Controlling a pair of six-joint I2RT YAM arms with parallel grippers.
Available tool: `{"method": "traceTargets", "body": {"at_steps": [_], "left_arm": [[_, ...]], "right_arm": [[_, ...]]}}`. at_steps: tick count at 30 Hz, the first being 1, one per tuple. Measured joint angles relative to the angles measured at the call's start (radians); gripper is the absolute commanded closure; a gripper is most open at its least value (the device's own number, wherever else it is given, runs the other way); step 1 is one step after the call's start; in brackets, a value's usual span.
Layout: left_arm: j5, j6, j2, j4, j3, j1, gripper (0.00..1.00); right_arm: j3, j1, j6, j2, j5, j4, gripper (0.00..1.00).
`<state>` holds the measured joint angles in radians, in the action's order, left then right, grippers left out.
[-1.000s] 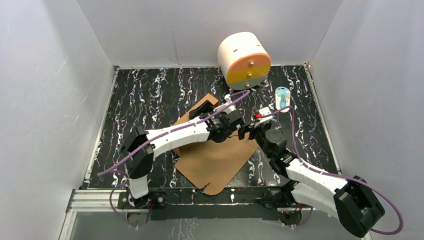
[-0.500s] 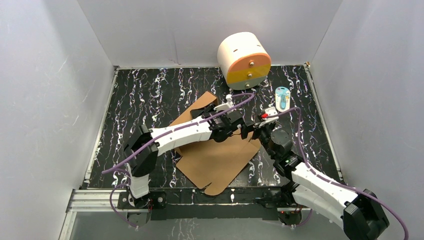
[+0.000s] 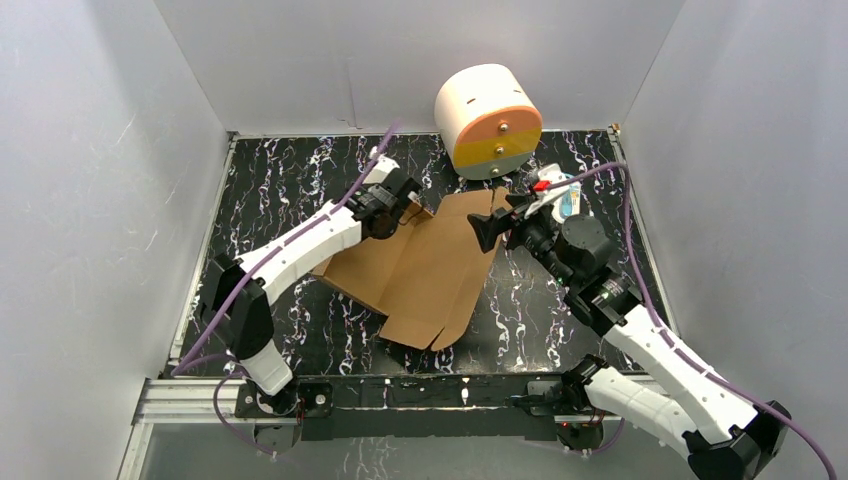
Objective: Fold the paper box
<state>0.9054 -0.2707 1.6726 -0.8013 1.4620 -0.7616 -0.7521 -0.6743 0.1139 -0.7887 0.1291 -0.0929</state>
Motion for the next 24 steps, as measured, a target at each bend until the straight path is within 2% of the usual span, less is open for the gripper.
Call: {"method": "traceTargets", "body": {"at_steps": [8,14,20,24], "left_arm": [[-0.298,-0.166,-0.058,0.046,-0.182,0.161,0.91],[-0.445,-0.314,-0.094,0.137,-0.344,0.238,0.90],[-0.552,-0.454,-0.199,0.260,-0.505,0.240,0.77],[-0.589,-0.513,-0.251,0.319,-0.563,0.240,0.60]], "right_arm": [[-0.212,0.000,0.005,-0.103,-0.082,0.216,0.01],[-0.351,0.000,0.001,-0.210,-0.122,0.338,0.02],[-0.451,0.000,-0.005,-0.315,-0.165,0.445,0.05],[-0.499,0.000,-0.008,-0.359,-0.192,0.497,0.06]]}}
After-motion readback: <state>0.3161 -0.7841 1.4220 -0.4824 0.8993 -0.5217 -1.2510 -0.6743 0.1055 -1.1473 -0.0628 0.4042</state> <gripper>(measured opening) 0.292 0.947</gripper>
